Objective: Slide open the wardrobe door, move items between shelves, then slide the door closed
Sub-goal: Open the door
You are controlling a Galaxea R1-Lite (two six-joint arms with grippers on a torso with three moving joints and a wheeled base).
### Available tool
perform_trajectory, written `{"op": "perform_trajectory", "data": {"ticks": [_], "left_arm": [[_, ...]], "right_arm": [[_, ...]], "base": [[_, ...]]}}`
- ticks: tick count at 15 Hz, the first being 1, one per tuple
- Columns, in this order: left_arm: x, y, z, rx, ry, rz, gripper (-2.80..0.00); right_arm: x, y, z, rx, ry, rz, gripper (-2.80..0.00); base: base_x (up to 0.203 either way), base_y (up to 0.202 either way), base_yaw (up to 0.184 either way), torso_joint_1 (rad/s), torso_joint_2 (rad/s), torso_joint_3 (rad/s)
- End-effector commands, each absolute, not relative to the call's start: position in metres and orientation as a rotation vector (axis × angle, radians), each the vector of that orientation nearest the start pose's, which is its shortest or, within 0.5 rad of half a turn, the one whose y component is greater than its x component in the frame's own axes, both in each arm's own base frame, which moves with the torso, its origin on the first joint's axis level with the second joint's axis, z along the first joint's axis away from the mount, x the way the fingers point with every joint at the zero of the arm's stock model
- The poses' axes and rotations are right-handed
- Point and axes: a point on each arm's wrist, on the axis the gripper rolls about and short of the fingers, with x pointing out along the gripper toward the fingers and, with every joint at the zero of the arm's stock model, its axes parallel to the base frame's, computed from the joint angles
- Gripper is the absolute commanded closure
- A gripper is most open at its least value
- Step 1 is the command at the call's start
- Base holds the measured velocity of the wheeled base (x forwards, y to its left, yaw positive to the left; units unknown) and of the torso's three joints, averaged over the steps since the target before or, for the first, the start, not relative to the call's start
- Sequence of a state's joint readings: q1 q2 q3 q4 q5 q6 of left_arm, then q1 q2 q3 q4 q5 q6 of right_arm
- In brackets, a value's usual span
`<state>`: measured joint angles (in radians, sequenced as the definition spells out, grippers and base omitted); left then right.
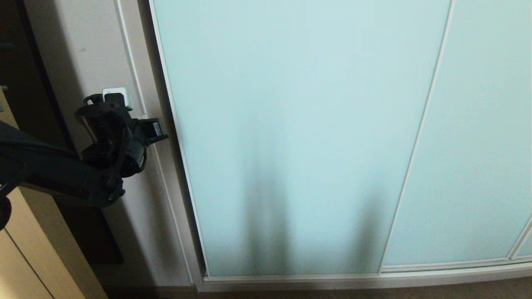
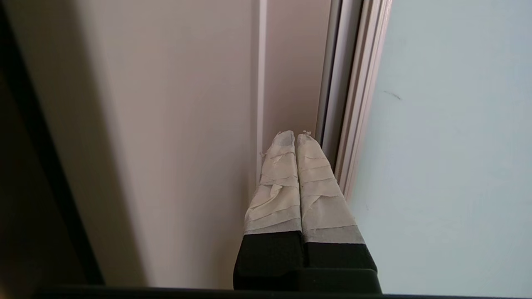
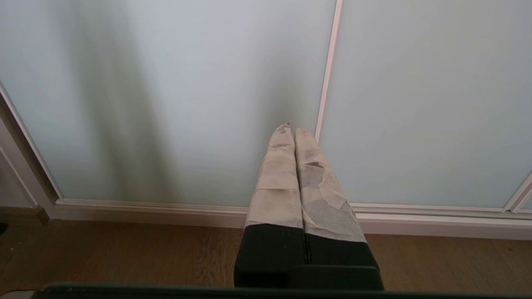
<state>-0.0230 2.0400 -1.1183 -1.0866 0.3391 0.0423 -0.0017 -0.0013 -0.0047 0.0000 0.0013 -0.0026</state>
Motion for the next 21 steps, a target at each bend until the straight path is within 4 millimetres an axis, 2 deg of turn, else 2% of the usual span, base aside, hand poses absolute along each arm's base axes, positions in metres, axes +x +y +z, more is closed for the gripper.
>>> {"op": "perform_trajectory", "data": {"ticks": [1, 10, 15, 21], "left_arm": [[0.41, -0.002, 0.183, 0.014, -0.149, 0.318, 0.0], [0.443, -0.003, 0.164, 0.024, -0.153, 0.319, 0.0], [0.453, -0.003, 0.149, 0.028, -0.135, 0.321, 0.0], [0.467, -0.003, 0.14, 0.034, -0.142, 0.319, 0.0]], "right_arm": [[-0.023, 0.0, 0.077, -0.003, -0.005, 0.0, 0.0], [-0.023, 0.0, 0.077, -0.003, -0.005, 0.0, 0.0], [-0.023, 0.0, 0.077, -0.003, -0.005, 0.0, 0.0], [-0.023, 0.0, 0.077, -0.003, -0.005, 0.0, 0.0]], "base": [[0.0, 0.0, 0.0, 0.0, 0.0, 0.0], [0.0, 0.0, 0.0, 0.0, 0.0, 0.0], [0.0, 0.0, 0.0, 0.0, 0.0, 0.0], [0.0, 0.0, 0.0, 0.0, 0.0, 0.0]]}}
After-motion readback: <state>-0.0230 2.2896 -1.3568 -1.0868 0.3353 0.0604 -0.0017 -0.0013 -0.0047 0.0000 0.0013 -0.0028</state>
